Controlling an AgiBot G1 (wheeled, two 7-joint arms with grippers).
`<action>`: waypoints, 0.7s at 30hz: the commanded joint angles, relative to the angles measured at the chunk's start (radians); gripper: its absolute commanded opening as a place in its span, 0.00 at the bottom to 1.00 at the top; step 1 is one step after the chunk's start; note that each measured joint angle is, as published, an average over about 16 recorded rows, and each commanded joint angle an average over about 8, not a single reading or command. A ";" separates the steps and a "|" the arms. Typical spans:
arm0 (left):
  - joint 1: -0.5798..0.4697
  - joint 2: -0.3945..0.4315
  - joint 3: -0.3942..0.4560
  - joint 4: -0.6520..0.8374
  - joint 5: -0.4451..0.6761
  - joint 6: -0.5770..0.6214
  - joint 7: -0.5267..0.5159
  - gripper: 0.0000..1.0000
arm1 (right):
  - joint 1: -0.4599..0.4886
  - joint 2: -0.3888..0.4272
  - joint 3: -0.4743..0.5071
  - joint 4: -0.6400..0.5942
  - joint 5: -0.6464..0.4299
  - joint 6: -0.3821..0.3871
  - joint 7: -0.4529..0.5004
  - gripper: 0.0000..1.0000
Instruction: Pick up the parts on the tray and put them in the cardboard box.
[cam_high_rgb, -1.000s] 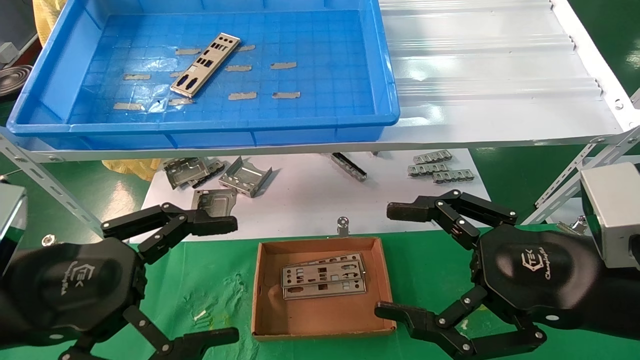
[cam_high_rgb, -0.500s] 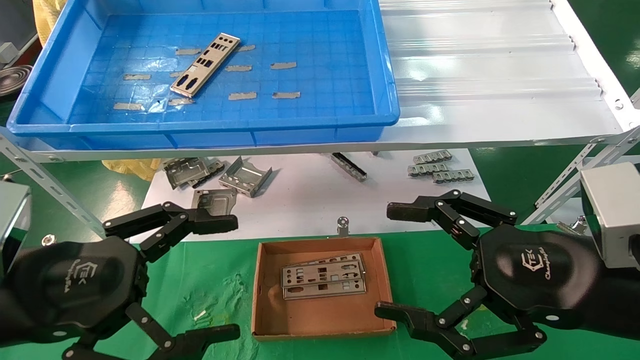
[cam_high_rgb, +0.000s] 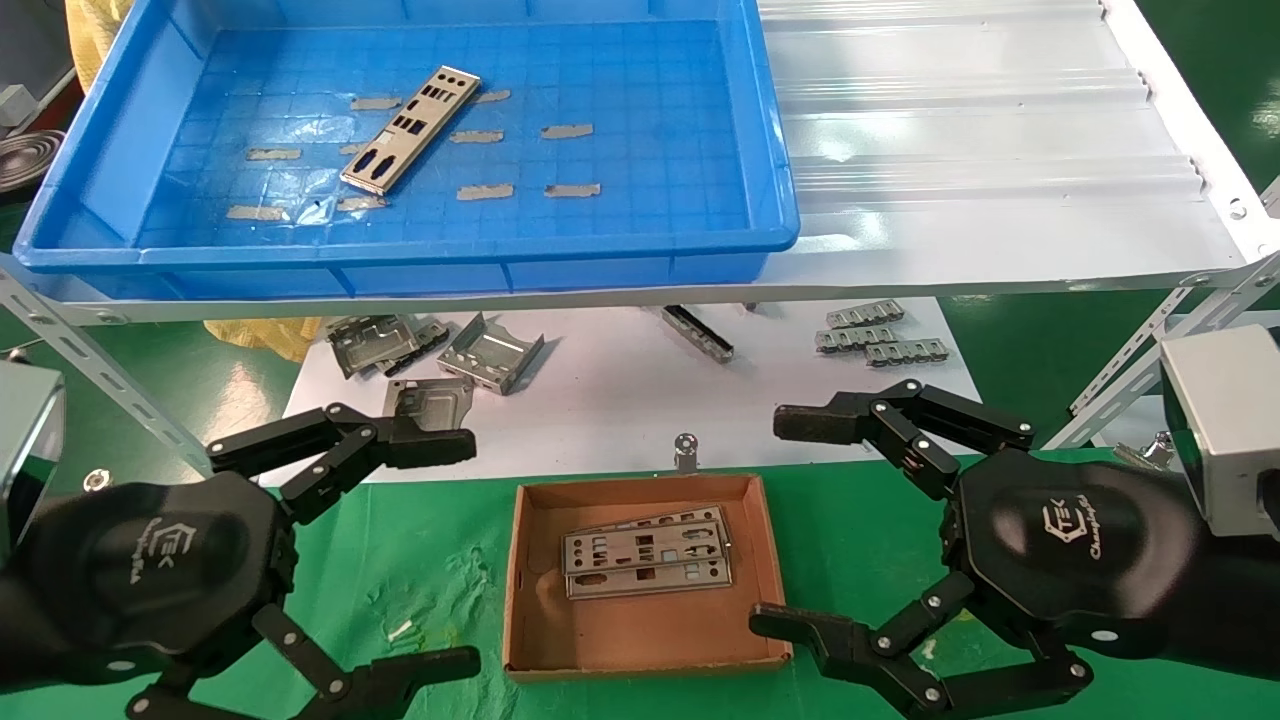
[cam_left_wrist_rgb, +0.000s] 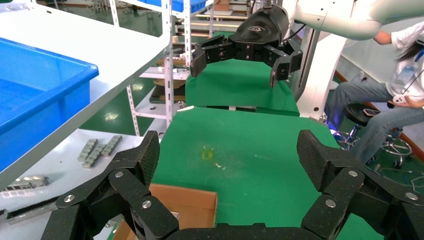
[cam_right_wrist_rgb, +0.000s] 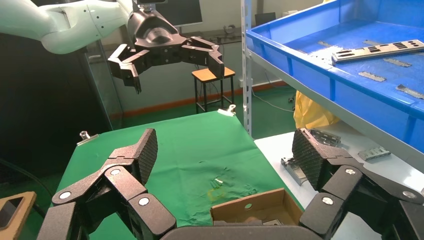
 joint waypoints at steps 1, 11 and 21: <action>0.000 0.000 0.000 0.000 0.000 0.000 0.000 1.00 | 0.000 0.000 0.000 0.000 0.000 0.000 0.000 1.00; -0.001 0.001 0.001 0.001 0.001 0.000 0.001 1.00 | 0.000 0.000 0.000 0.000 0.000 0.000 0.000 1.00; -0.001 0.001 0.001 0.002 0.001 0.000 0.001 1.00 | 0.000 0.000 0.000 0.000 0.000 0.000 0.000 1.00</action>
